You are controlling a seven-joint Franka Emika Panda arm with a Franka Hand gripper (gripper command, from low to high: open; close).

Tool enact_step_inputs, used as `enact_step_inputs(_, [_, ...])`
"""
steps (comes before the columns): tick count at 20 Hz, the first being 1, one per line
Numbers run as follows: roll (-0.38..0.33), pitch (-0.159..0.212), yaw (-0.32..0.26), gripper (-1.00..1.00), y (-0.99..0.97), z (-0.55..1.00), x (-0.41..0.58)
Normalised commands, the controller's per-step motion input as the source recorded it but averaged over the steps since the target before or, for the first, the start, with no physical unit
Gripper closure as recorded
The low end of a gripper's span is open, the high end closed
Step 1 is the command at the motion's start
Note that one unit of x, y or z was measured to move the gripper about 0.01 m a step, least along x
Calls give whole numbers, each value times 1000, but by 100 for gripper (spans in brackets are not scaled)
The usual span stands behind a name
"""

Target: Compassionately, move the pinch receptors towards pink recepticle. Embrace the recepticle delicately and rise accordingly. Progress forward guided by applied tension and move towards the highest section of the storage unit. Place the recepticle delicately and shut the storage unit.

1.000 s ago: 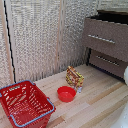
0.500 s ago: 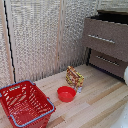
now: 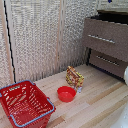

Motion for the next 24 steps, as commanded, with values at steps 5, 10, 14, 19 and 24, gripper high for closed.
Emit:
enact_step_inputs(5, [-375, 51, 69, -100, 248, -315, -40])
enact_step_inputs(10, [-362, 134, 97, -100, 259, -325, 0])
enact_step_inputs(14, [-356, 152, 91, -100, 285, -328, 0])
enact_step_inputs(19, [-353, 149, 82, -100, 321, -363, 9])
enact_step_inputs(24, [-339, 120, 76, -100, 377, -462, 135])
